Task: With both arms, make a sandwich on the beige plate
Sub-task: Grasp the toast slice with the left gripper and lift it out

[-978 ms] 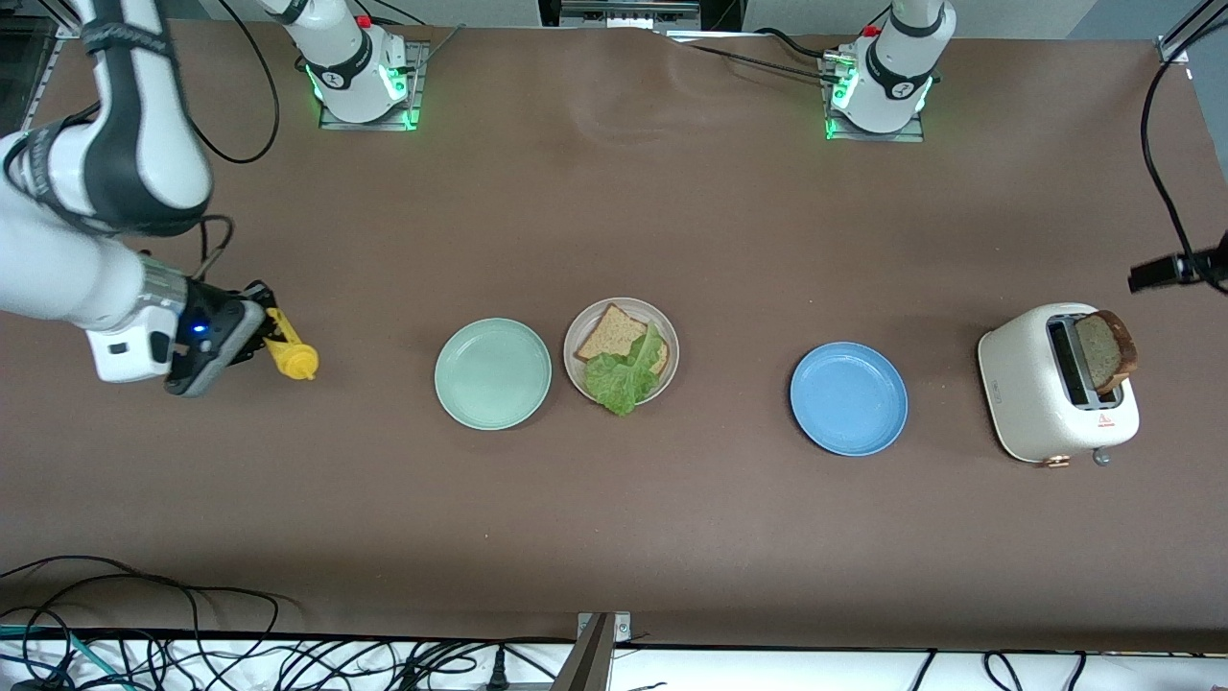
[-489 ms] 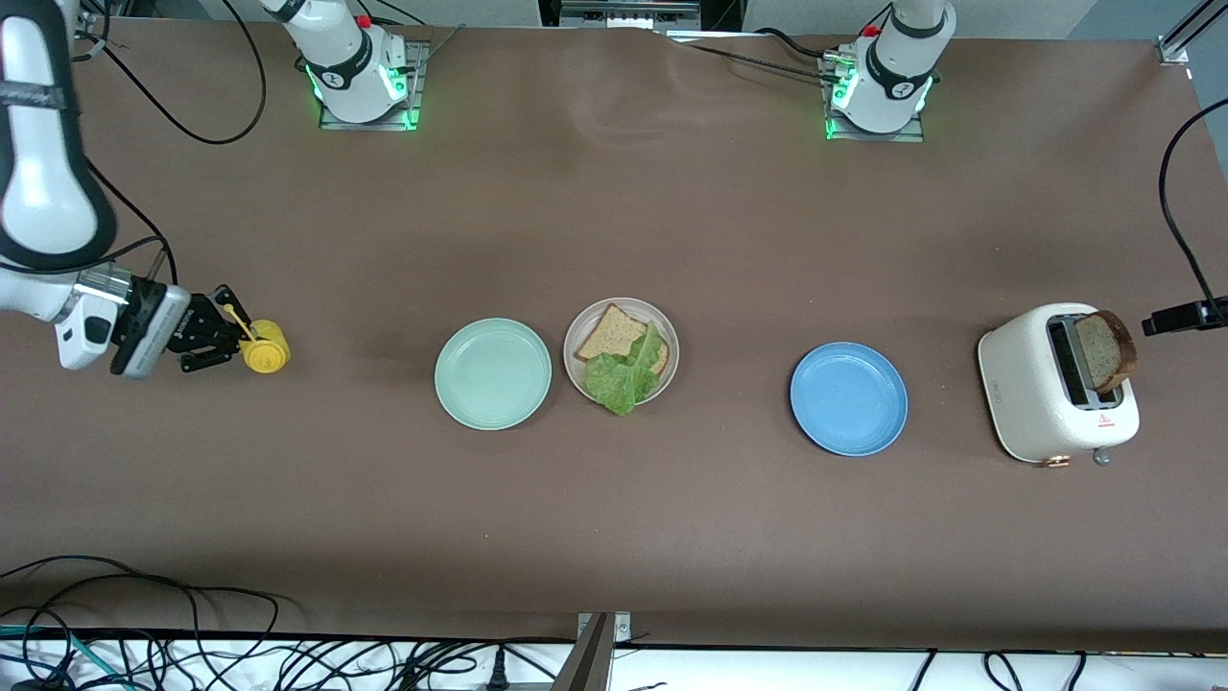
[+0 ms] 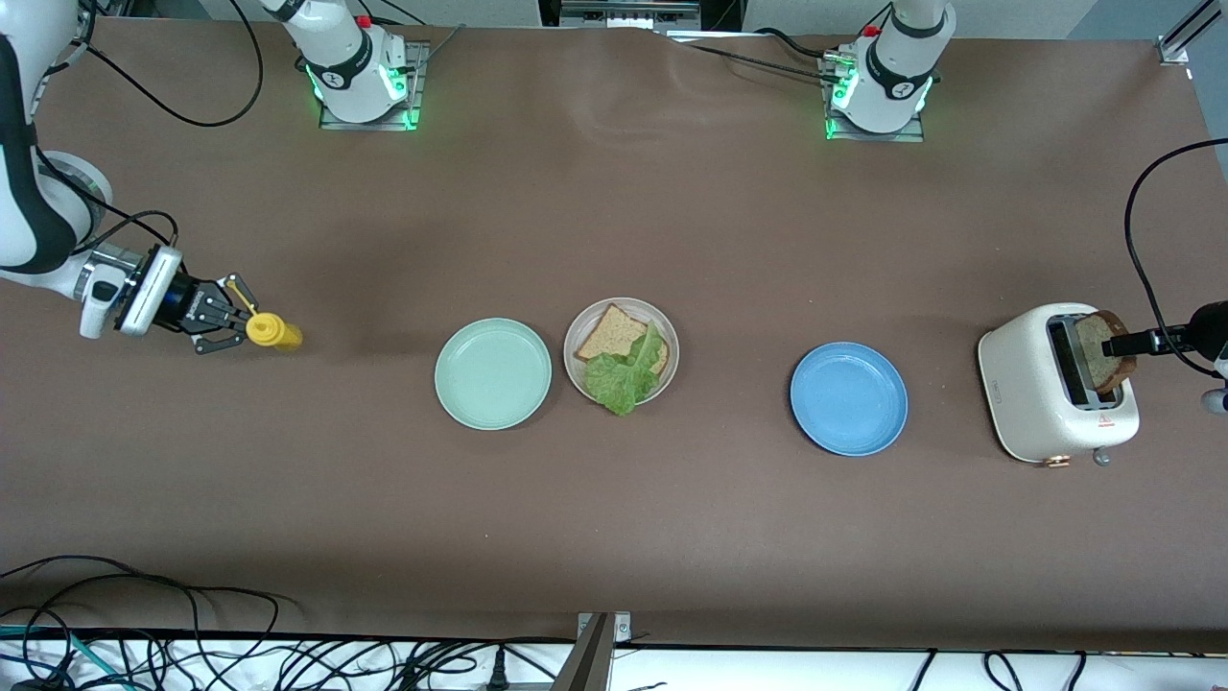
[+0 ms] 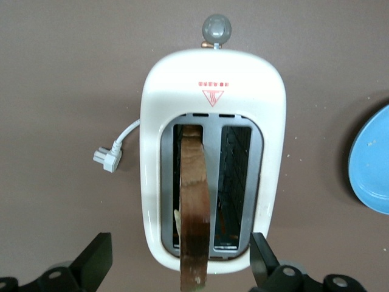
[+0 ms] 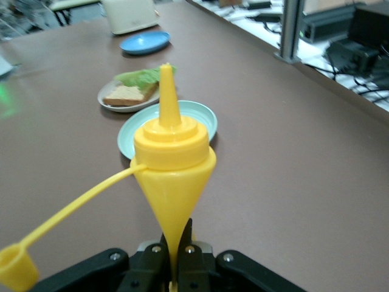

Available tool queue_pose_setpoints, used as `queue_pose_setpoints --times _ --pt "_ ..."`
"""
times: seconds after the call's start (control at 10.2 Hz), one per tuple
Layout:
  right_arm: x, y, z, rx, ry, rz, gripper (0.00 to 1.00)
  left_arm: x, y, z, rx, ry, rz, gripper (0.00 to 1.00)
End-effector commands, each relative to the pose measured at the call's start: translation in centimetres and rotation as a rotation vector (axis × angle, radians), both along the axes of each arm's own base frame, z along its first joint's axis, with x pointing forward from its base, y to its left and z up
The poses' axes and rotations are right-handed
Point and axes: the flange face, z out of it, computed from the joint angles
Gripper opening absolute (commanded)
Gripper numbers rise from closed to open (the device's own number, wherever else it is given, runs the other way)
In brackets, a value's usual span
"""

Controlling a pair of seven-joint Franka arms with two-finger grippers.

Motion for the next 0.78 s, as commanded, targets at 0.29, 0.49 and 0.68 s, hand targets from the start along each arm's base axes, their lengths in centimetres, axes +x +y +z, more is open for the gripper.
queue_pose_setpoints --times 0.29,0.49,0.68 --pt "-3.2 -3.0 -4.9 0.153 -0.180 0.094 0.00 0.8 0.4 -0.2 -0.001 -0.021 0.008 0.80" --pt "-4.0 -4.0 -5.5 0.180 -0.188 0.089 0.00 0.8 0.4 -1.2 -0.012 -0.007 0.016 0.81" --pt "-5.0 -3.8 -7.8 0.230 -0.145 0.092 0.00 0.8 0.3 -1.6 -0.017 -0.002 0.016 0.79"
